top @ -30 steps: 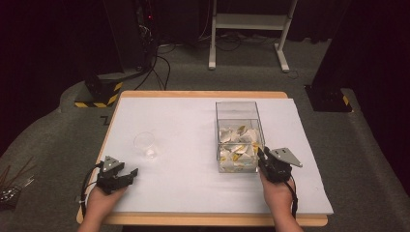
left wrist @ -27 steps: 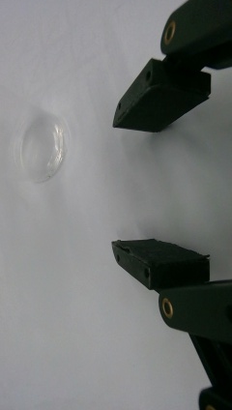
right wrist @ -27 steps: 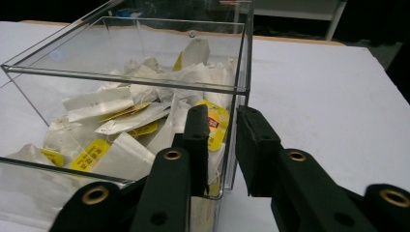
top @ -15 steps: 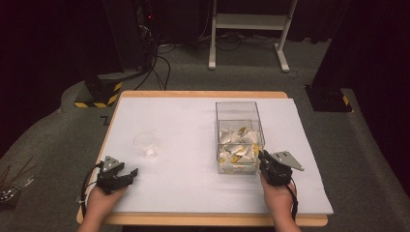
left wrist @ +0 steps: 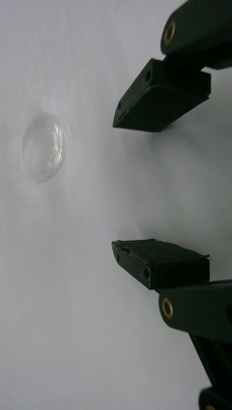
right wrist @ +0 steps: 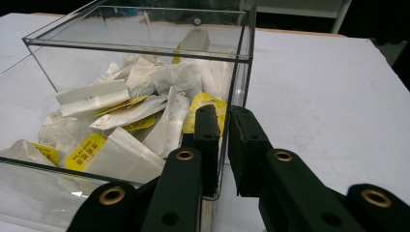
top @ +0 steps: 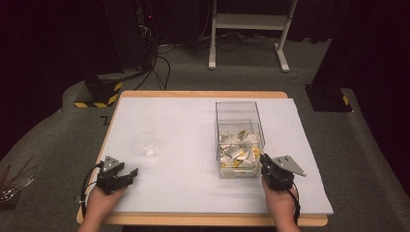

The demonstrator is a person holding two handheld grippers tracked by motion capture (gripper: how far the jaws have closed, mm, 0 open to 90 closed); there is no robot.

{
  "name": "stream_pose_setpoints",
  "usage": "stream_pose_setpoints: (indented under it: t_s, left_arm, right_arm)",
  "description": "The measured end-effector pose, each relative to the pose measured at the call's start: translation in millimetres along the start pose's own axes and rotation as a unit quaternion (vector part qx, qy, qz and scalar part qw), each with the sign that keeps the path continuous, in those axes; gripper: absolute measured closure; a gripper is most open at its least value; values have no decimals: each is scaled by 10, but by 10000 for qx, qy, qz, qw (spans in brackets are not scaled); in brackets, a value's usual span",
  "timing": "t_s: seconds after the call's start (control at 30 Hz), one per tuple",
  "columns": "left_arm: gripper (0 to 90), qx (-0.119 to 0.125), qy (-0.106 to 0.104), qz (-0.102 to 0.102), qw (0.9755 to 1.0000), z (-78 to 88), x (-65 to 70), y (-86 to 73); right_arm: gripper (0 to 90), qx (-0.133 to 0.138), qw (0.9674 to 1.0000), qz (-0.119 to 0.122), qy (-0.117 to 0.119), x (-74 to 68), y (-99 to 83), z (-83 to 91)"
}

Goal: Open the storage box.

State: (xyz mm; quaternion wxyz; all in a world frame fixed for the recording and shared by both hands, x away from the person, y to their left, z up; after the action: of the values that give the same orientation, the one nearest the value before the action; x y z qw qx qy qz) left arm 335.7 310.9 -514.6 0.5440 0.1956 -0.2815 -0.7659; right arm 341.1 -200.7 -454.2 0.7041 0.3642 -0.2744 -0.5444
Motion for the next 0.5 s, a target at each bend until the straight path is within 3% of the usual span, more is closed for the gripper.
stream_pose_setpoints:
  t_s: [0.5]
  left_arm:
    - [365,6,6,-3,10000,0,1,-1]
  right_arm:
    - [823,21,10000,38,60,-6,-119,135]
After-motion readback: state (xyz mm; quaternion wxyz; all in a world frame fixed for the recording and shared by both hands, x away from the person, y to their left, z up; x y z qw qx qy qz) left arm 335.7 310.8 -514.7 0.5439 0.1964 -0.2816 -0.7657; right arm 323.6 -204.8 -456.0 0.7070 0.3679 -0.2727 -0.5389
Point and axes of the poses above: each handheld gripper's, and its own axes: z roughly backward along the jaws, y roughly out of its top, x roughly to its right, the point moved 1 cm from there along -z, roughly forward along the jaws, and after that the axes turned 9 degrees about -x, right-handed, at the moved point
